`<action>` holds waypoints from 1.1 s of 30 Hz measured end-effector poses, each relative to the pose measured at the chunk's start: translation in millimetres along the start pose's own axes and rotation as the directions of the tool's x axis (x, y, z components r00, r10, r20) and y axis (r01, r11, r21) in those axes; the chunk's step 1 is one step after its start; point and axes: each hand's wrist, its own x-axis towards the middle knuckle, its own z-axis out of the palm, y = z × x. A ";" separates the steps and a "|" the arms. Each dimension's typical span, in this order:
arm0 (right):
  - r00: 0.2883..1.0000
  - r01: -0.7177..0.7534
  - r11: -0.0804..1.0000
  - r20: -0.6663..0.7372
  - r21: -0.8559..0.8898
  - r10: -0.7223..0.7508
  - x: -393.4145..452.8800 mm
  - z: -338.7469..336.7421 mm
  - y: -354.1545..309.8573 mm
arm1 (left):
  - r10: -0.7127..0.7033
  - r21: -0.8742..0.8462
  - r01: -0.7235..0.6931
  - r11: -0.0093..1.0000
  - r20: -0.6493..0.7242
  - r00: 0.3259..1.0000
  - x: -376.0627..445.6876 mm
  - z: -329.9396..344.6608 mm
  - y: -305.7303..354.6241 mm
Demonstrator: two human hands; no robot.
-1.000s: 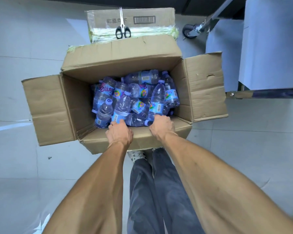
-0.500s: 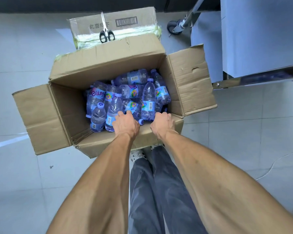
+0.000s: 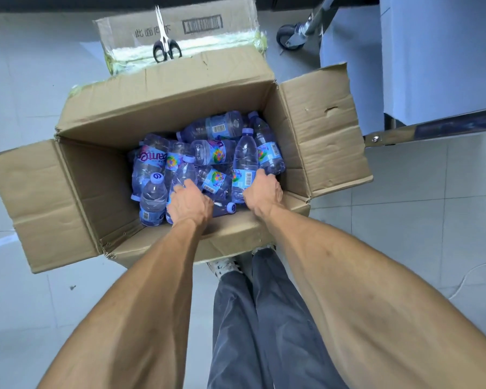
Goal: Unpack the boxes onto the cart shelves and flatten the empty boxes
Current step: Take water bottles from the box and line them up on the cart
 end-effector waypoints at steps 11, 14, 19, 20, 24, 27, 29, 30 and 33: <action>0.959 -0.183 0.963 -0.181 0.200 0.219 33.3 63.8 -26.4 | -0.173 -0.054 0.169 0.984 -0.086 0.981 57.0 45.3 -22.9; 0.948 -0.195 0.955 -0.208 0.221 0.242 40.5 72.1 -25.1 | -0.216 -0.082 0.207 0.975 -0.112 0.970 62.0 53.2 -18.9; 0.950 -0.243 0.931 -0.129 0.271 0.286 54.6 66.0 -24.0 | -0.240 -0.159 0.216 0.963 -0.149 0.959 70.6 52.4 -28.7; 0.950 -0.246 0.932 -0.123 0.266 0.286 54.9 62.4 -24.0 | -0.233 -0.186 0.207 0.960 -0.133 0.963 71.8 49.8 -31.3; 0.949 -0.277 0.888 -0.037 0.367 0.312 47.0 48.7 -28.6 | -0.183 -0.375 0.157 0.914 -0.035 0.982 70.9 33.3 -36.3; 0.931 -0.342 0.776 0.078 0.530 0.357 37.5 37.0 -28.8 | -0.133 -0.570 0.156 0.807 0.082 0.988 65.9 17.5 -31.1; 0.919 -0.375 0.682 0.157 0.628 0.361 30.1 27.3 -26.5 | -0.120 -0.696 0.212 0.686 0.179 0.977 58.5 5.1 -25.8; 0.920 -0.382 0.627 0.213 0.679 0.330 26.1 22.7 -24.3 | -0.097 -0.749 0.240 0.618 0.230 0.968 52.2 -2.2 -22.5; 0.914 -0.406 0.465 0.363 0.787 0.182 10.9 7.8 -18.3 | -0.031 -0.835 0.341 0.431 0.364 0.931 33.9 -20.7 -15.7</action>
